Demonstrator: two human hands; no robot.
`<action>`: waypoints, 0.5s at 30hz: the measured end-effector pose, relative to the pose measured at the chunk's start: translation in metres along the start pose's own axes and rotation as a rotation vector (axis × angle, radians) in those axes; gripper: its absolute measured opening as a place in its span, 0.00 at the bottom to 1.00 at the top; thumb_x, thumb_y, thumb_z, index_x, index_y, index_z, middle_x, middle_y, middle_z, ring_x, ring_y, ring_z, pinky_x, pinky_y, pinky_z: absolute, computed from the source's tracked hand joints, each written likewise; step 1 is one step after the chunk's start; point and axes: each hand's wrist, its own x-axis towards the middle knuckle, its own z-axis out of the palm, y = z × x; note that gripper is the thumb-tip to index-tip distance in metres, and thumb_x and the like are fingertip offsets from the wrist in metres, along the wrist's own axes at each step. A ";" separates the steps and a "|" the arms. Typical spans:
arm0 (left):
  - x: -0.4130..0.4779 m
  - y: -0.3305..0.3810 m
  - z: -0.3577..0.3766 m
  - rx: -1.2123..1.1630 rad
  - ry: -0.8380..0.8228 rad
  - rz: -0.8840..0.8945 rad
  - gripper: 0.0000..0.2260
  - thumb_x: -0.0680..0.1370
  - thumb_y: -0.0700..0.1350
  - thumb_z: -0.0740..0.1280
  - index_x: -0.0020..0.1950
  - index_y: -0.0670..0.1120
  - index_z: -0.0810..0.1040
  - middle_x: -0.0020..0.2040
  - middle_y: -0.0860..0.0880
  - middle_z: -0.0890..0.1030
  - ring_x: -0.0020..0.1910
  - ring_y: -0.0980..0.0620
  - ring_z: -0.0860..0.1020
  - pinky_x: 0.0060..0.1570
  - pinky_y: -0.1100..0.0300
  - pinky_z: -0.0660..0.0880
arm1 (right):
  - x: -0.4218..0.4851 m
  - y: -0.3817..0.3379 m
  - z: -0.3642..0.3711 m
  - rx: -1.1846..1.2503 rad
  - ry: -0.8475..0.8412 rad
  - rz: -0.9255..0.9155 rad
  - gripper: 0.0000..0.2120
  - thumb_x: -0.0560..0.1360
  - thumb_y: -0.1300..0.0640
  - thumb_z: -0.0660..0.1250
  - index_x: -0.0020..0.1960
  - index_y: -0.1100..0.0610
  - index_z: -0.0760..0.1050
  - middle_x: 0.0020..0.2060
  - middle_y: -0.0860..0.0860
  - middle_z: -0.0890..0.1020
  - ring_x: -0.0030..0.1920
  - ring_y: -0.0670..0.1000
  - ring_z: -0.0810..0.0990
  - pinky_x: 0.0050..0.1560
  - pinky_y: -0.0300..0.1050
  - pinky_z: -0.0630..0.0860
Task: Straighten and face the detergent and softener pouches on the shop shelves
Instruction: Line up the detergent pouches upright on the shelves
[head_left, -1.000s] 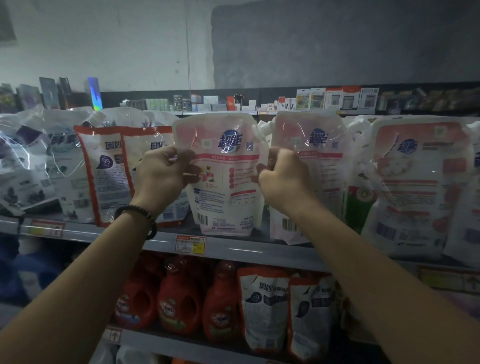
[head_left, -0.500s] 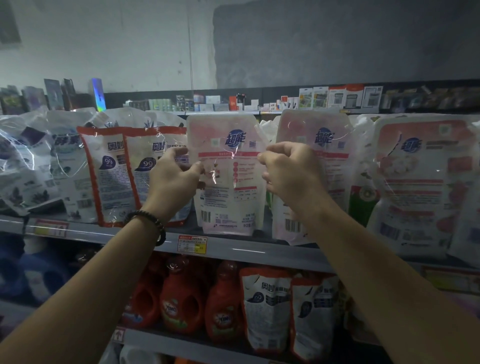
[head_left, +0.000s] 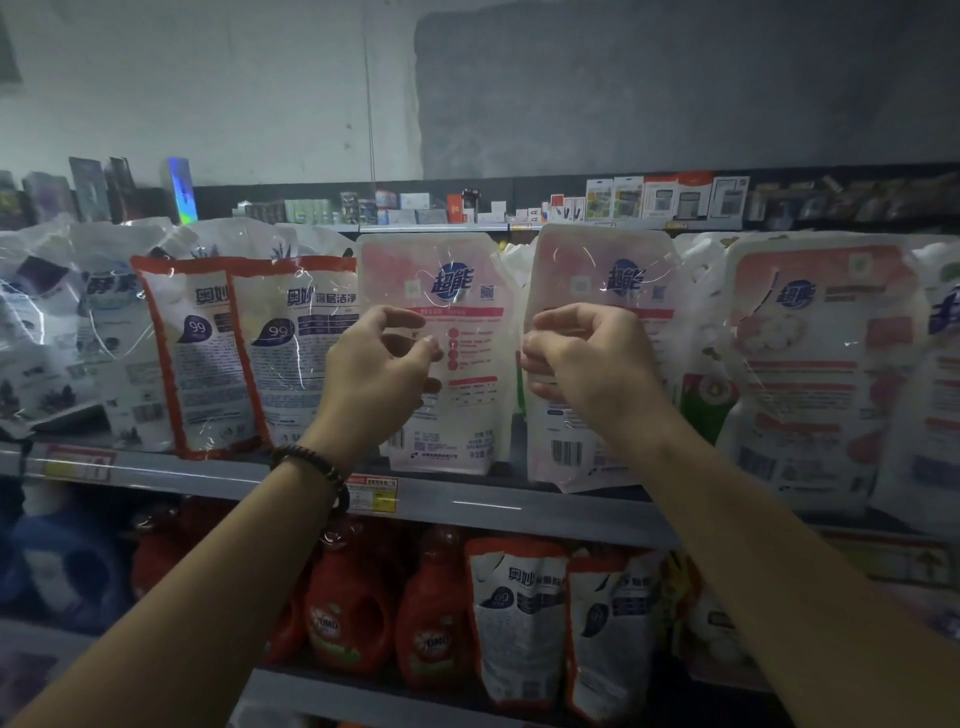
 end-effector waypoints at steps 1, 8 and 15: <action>-0.002 0.003 0.005 -0.005 -0.012 0.007 0.08 0.84 0.43 0.70 0.63 0.47 0.78 0.49 0.47 0.88 0.41 0.48 0.89 0.41 0.53 0.85 | -0.001 0.001 -0.004 -0.019 0.005 -0.006 0.06 0.74 0.55 0.76 0.50 0.51 0.84 0.46 0.50 0.88 0.48 0.52 0.89 0.50 0.57 0.87; -0.015 0.031 0.048 -0.035 -0.067 0.096 0.03 0.83 0.43 0.71 0.55 0.47 0.79 0.46 0.46 0.87 0.38 0.47 0.88 0.44 0.40 0.86 | -0.005 0.009 -0.050 -0.105 0.075 -0.059 0.08 0.73 0.51 0.78 0.51 0.48 0.84 0.46 0.48 0.88 0.49 0.50 0.88 0.50 0.55 0.87; -0.033 0.056 0.100 0.058 -0.089 0.286 0.07 0.82 0.51 0.72 0.48 0.51 0.78 0.46 0.50 0.86 0.37 0.51 0.87 0.38 0.44 0.86 | -0.014 0.009 -0.100 -0.142 0.162 -0.075 0.04 0.77 0.54 0.77 0.50 0.50 0.83 0.42 0.48 0.88 0.44 0.47 0.88 0.49 0.52 0.87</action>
